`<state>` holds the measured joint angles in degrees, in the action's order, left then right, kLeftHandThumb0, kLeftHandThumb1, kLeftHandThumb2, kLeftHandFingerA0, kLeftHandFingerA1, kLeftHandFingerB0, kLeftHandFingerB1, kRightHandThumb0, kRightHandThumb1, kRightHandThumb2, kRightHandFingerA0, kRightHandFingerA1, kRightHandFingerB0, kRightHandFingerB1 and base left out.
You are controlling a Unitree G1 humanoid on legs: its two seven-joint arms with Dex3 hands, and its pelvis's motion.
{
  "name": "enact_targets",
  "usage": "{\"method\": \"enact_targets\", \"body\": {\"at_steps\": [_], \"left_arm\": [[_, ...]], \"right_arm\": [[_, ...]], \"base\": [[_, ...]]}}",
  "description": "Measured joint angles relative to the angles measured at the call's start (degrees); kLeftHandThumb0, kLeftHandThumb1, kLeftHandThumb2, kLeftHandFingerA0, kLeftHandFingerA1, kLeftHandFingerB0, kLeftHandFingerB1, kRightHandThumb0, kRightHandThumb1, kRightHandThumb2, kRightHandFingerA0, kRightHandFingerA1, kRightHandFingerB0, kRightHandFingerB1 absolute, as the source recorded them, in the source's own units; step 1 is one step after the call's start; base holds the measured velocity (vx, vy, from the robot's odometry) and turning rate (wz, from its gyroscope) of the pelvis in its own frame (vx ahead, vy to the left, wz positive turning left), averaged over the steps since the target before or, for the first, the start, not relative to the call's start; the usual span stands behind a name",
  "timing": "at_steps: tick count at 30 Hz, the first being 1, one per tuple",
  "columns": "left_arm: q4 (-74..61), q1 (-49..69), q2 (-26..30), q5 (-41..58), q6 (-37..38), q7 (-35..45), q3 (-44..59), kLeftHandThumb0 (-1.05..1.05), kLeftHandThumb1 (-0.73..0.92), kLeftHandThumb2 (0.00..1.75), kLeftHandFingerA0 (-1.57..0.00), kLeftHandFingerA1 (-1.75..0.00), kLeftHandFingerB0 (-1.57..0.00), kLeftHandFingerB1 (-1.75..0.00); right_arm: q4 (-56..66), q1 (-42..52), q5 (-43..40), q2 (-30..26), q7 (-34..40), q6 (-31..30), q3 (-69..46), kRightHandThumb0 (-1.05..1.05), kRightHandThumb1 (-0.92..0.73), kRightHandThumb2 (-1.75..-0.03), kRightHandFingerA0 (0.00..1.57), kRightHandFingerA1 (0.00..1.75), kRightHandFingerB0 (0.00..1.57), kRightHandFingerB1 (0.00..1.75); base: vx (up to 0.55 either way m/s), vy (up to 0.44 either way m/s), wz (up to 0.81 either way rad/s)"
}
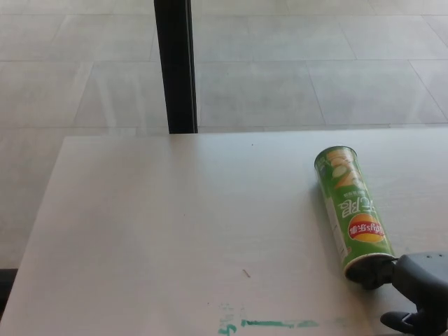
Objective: Use the right hand as a fist to push the chips tray inside its container kept in the middle of the desk
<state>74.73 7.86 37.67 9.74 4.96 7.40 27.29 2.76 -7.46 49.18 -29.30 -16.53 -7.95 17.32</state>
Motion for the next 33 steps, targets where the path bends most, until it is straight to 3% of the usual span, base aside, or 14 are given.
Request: {"method": "enact_targets", "body": {"at_steps": [7, 8, 9, 13, 14, 15, 16, 22, 27, 28, 29, 30, 31, 33], "left_arm": [[0.0, 0.0, 0.0, 0.0, 0.1, 0.0, -0.1, -0.71, 0.91, 0.67, -0.57, -0.79, -0.43, -0.51], [0.0, 0.0, 0.0, 0.0, 0.1, 0.0, -0.1, -0.71, 0.9, 0.66, -0.58, -0.87, -0.48, -0.56], [0.0, 0.0, 0.0, 0.1, 0.1, 0.0, 0.1, -0.71, 0.9, 0.66, -0.58, -0.86, -0.41, -0.5], [0.0, -0.1, 0.0, 0.3, 0.1, 0.0, 0.5, -0.7, 0.91, 0.66, -0.6, -0.89, -0.45, -0.55], [0.0, -0.2, 0.0, 0.3, 0.1, 0.0, 0.5, -0.71, 0.92, 0.67, -0.56, -0.82, -0.41, -0.52], [0.0, -0.2, 0.0, 0.3, 0.1, 0.0, 0.4, -0.71, 0.92, 0.67, -0.57, -0.82, -0.41, -0.52], [0.0, -0.1, 0.0, 0.2, 0.1, 0.0, 0.3, -0.72, 0.91, 0.67, -0.59, -0.82, -0.44, -0.53], [0.1, -0.1, 0.0, 0.2, 0.1, 0.0, 0.0, -0.72, 0.91, 0.67, -0.64, -0.85, -0.49, -0.54], [0.1, -0.2, 0.0, 0.2, 0.1, 0.0, 0.0, -0.73, 0.91, 0.67, -0.6, -0.94, -0.34, -0.52], [0.1, -0.1, 0.0, 0.2, 0.1, 0.0, 0.0, -0.78, 0.74, 0.88, -0.61, -0.82, -0.42, -0.59], [0.1, -0.1, 0.0, 0.2, 0.1, 0.0, 0.0, -0.72, 0.92, 0.68, -0.6, -0.76, -0.46, -0.53], [0.1, -0.1, 0.0, 0.2, 0.1, 0.0, 0.0, -0.72, 0.92, 0.68, -0.6, -0.76, -0.46, -0.53], [0.1, -0.2, 0.0, 0.2, 0.1, 0.0, 0.0, -0.71, 0.92, 0.68, -0.6, -0.77, -0.44, -0.54], [0.1, -0.1, 0.0, 0.2, 0.1, 0.0, 0.0, -0.7, 0.92, 0.69, -0.65, -0.79, -0.45, -0.52]], "right_arm": [[0.9, 0.3, 0.0, 0.0, 0.0, 0.1, 0.0, -0.52, -0.68, -0.61, 0.92, 0.84, 0.48, 0.41], [1.3, 0.5, -0.1, 0.0, 0.0, 0.1, -0.1, -0.53, -0.68, -0.61, 0.93, 0.8, 0.49, 0.4], [1.5, 0.6, -0.1, 0.0, 0.0, 0.1, -0.1, -0.52, -0.68, -0.61, 0.93, 0.79, 0.48, 0.4], [2.8, 1.3, -0.4, -0.1, -0.6, 0.4, -0.1, -0.55, -0.66, -0.63, 0.89, 0.7, 0.46, 0.4], [4.3, 2.0, -0.5, -0.5, -0.9, 0.5, -0.1, -0.53, -0.67, -0.62, 0.89, 0.69, 0.47, 0.4], [5.4, 2.5, -0.7, -0.8, -1.2, 0.7, -0.3, -0.55, -0.57, -0.94, 0.84, 0.77, 0.38, 0.54], [6.8, 3.3, -1.2, -1.3, -1.7, 1.0, -0.5, -0.53, -0.7, -0.61, 0.87, 0.68, 0.46, 0.4], [13.6, 7.1, -5.5, -3.6, -6.4, 1.4, -3.2, -0.47, -0.68, -0.6, 0.77, 0.62, 0.48, 0.42], [17.3, 9.1, -9.5, -4.6, -9.5, 1.4, -6.3, -0.52, -0.71, -0.61, 0.76, 0.66, 0.54, 0.41], [18.3, 9.6, -10.5, -4.9, -10.2, 1.4, -7.0, -0.52, -0.71, -0.61, 0.72, 0.63, 0.51, 0.41], [18.7, 9.8, -10.9, -5.0, -10.5, 1.4, -7.3, -0.52, -0.71, -0.61, 0.72, 0.61, 0.5, 0.42], [20.0, 10.3, -11.9, -5.4, -11.5, 1.3, -8.3, -0.52, -0.71, -0.61, 0.72, 0.61, 0.5, 0.42], [20.3, 10.4, -12.2, -5.5, -11.8, 1.2, -8.6, -0.54, -0.57, -0.9, 0.67, 0.7, 0.44, 0.55], [22.2, 11.0, -14.2, -6.3, -13.4, 1.1, -10.6, -0.54, -0.57, -0.9, 0.68, 0.71, 0.45, 0.56]], "base": [[0.0, 0.0, 0.0], [0.0, 0.0, 0.0], [0.0, 0.0, 0.0], [0.0, 0.0, 0.0], [0.0, 0.0, 0.0], [0.0, 0.0, 0.0], [0.0, 0.0, 0.0], [0.0, 0.0, 0.0], [0.0, 0.0, 0.0], [0.0, 0.0, 0.0], [0.0, 0.0, 0.0], [0.0, 0.0, 0.0], [0.0, 0.0, 0.0], [0.0, 0.0, 0.0]]}}
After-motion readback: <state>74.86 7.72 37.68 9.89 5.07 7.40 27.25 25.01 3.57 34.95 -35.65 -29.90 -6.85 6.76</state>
